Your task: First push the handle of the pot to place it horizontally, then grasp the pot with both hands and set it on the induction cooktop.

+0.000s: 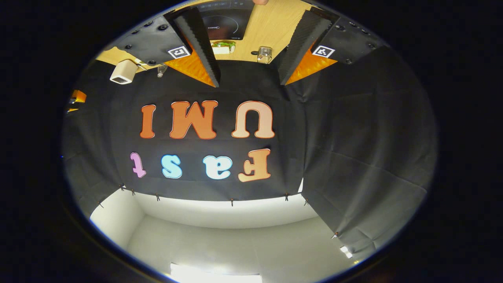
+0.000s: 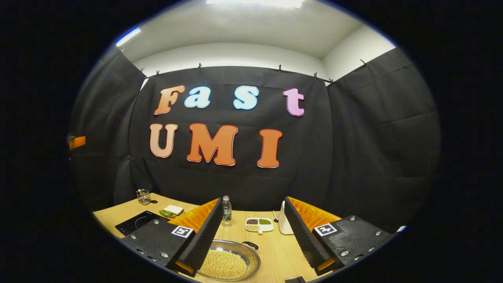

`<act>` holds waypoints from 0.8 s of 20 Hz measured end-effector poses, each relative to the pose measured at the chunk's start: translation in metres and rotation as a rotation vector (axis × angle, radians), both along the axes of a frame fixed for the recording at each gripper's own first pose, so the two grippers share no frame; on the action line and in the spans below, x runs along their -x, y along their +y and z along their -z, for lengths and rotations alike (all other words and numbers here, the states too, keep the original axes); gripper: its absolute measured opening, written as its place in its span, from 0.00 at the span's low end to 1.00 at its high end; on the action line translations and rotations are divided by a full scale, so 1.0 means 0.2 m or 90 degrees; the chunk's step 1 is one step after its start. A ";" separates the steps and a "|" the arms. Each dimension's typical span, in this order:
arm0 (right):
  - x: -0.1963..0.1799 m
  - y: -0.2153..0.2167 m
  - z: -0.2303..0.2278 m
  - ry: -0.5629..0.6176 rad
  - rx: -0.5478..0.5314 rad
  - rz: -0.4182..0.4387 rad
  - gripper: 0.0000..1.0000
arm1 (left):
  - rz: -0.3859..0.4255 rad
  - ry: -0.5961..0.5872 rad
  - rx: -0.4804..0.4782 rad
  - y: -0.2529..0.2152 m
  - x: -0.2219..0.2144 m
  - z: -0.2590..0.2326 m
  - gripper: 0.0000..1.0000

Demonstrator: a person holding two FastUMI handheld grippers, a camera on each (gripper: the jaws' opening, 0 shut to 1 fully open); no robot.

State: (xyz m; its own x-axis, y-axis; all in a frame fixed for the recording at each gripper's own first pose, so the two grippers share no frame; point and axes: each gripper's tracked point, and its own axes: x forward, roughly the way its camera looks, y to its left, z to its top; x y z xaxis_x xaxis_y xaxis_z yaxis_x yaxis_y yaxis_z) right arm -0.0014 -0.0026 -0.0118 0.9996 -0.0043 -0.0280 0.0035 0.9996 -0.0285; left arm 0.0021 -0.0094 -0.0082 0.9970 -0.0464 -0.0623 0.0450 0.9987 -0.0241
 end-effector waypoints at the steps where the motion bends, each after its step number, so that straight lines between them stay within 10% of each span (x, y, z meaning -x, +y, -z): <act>1: 0.00 0.00 0.02 0.006 0.003 0.001 0.95 | 0.005 0.003 0.003 -0.01 0.00 0.00 0.97; 16: -0.01 0.17 0.50 0.146 -0.019 -0.086 0.18 | 0.010 -0.025 -0.007 -0.05 0.05 -0.09 0.97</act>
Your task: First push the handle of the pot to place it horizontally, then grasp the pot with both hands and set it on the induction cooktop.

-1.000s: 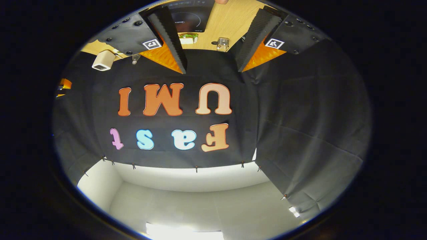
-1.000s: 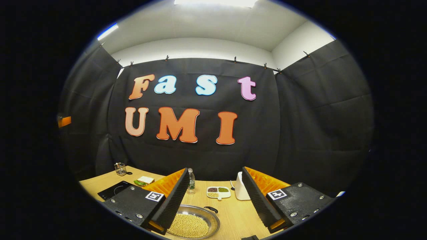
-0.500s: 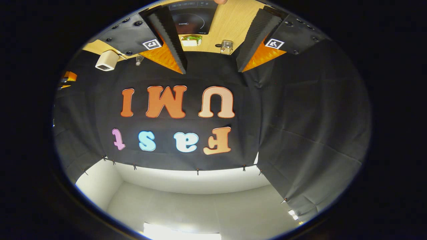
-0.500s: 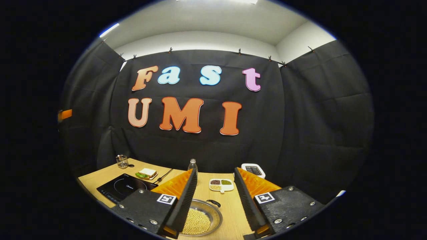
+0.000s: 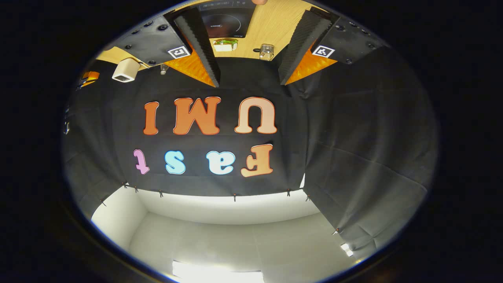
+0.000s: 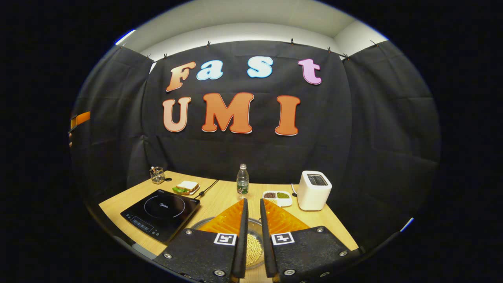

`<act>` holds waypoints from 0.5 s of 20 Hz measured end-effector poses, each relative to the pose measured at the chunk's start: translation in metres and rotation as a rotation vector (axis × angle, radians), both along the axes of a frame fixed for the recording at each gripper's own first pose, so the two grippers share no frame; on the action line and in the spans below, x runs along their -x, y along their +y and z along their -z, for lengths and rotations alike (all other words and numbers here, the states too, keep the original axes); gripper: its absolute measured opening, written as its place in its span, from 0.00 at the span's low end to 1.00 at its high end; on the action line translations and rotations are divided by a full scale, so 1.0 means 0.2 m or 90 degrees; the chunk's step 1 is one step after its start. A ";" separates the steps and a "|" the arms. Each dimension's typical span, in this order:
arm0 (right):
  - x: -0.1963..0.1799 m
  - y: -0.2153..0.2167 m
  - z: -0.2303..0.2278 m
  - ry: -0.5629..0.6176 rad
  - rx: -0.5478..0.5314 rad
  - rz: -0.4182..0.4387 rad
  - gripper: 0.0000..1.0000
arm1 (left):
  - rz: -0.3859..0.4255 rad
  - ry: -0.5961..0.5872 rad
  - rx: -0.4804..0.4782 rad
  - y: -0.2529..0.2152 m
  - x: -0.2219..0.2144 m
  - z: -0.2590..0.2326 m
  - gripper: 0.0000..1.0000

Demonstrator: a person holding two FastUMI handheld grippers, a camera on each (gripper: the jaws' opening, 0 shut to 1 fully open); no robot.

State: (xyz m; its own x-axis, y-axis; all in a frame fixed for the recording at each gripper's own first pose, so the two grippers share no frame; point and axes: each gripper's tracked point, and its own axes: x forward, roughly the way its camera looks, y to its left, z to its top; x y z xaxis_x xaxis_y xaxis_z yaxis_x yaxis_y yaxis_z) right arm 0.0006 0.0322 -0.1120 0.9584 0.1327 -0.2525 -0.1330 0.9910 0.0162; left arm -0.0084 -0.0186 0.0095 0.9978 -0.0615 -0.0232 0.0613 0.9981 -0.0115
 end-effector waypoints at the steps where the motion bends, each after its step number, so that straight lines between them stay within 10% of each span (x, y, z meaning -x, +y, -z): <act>1: 0.01 0.01 0.04 0.012 -0.003 -0.006 0.16 | 0.002 0.001 0.000 -0.01 0.00 0.00 0.97; 10: 0.17 0.14 0.36 0.097 -0.012 -0.048 0.00 | 0.008 0.022 0.005 -0.01 -0.02 0.07 0.97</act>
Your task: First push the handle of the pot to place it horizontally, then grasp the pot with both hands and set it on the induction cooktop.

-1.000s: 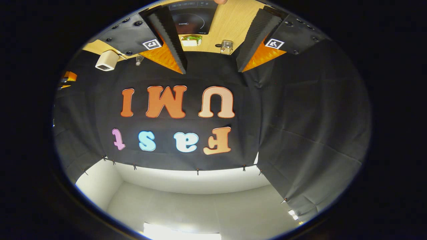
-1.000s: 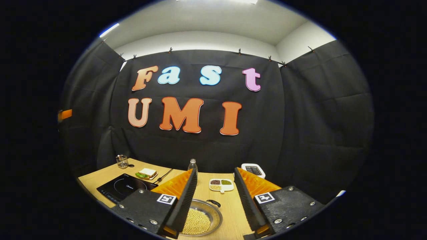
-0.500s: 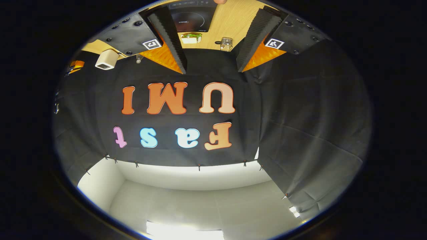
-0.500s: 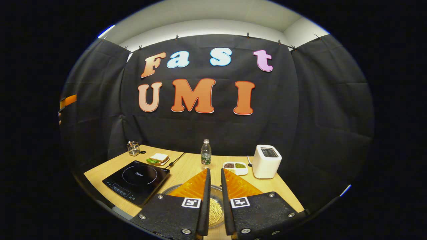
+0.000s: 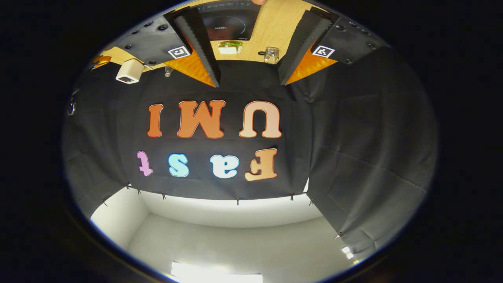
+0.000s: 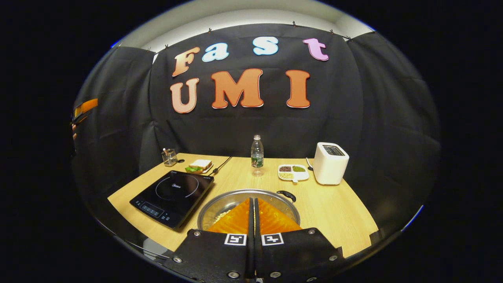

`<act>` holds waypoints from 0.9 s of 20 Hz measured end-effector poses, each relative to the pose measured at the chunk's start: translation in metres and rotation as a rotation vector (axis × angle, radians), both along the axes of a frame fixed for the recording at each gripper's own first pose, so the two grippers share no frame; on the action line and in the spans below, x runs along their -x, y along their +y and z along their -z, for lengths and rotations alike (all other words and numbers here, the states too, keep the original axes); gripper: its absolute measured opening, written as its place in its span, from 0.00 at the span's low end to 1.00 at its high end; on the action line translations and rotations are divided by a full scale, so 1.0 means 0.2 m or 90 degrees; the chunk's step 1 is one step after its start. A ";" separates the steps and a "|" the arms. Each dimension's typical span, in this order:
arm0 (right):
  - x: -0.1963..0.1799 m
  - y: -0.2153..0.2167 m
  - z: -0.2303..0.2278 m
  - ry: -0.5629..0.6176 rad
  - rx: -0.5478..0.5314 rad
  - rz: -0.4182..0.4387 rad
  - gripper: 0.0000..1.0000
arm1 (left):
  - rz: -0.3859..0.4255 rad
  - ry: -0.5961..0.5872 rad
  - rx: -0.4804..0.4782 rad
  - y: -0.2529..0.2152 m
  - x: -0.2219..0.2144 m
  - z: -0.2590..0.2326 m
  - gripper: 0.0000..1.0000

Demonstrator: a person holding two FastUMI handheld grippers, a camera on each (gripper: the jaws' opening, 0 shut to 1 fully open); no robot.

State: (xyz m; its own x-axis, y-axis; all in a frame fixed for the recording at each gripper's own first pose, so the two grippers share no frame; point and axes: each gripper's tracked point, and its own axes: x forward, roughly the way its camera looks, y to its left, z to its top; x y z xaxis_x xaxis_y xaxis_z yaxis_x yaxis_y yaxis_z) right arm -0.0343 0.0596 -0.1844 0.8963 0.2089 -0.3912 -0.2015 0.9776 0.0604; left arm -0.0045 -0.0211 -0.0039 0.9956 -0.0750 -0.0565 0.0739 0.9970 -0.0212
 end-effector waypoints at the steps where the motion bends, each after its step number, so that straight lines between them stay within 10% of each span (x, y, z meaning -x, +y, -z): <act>1: 0.02 0.01 0.03 0.008 0.004 -0.003 0.00 | -0.002 0.002 0.000 0.01 -0.01 0.01 0.97; 18: 0.47 0.46 0.63 0.197 -0.011 -0.149 0.00 | 0.003 0.013 0.000 0.01 0.03 0.07 0.97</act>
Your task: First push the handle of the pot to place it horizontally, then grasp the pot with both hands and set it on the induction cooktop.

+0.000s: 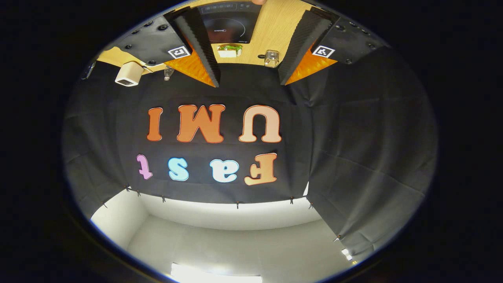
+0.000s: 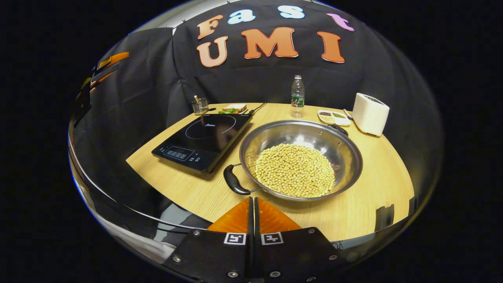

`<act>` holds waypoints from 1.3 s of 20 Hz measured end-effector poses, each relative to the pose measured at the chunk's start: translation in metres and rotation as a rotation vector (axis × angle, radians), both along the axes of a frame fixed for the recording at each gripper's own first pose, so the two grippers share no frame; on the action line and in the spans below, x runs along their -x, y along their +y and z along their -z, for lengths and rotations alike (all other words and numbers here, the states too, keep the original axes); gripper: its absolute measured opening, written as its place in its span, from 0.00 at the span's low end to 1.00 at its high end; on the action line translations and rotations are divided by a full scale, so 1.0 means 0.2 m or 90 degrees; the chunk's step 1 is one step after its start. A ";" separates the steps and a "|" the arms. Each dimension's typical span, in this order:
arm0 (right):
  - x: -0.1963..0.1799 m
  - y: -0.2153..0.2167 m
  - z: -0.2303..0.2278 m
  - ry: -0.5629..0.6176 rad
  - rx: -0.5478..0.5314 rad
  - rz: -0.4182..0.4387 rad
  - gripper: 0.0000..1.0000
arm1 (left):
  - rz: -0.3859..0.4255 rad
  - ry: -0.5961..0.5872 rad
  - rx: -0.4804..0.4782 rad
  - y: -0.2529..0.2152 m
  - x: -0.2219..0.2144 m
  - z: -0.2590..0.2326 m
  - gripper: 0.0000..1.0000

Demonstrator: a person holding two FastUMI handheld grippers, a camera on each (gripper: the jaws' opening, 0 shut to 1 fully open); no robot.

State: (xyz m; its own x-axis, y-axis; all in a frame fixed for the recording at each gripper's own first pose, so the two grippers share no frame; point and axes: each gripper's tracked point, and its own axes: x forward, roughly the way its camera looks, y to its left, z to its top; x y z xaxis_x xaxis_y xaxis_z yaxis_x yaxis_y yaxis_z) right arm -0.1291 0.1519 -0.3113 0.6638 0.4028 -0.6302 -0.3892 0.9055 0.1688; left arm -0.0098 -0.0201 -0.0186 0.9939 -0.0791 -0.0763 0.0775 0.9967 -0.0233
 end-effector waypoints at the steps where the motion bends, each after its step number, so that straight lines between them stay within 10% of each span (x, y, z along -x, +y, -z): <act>1: 0.00 0.03 0.02 0.006 -0.003 -0.006 0.00 | -0.002 0.002 -0.001 0.00 0.00 0.00 0.97; 26: -0.24 0.33 0.16 0.077 -0.088 0.021 0.00 | -0.044 0.034 -0.012 0.17 -0.11 0.13 0.97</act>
State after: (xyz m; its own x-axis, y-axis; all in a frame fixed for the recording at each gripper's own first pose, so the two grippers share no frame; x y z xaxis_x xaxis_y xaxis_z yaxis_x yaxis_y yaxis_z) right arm -0.0814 0.2180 -0.3436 0.6002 0.4704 -0.6469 -0.3291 0.8824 0.3362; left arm 0.0114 0.0140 -0.0437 0.9914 -0.0082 -0.1305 0.0074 1.0000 -0.0065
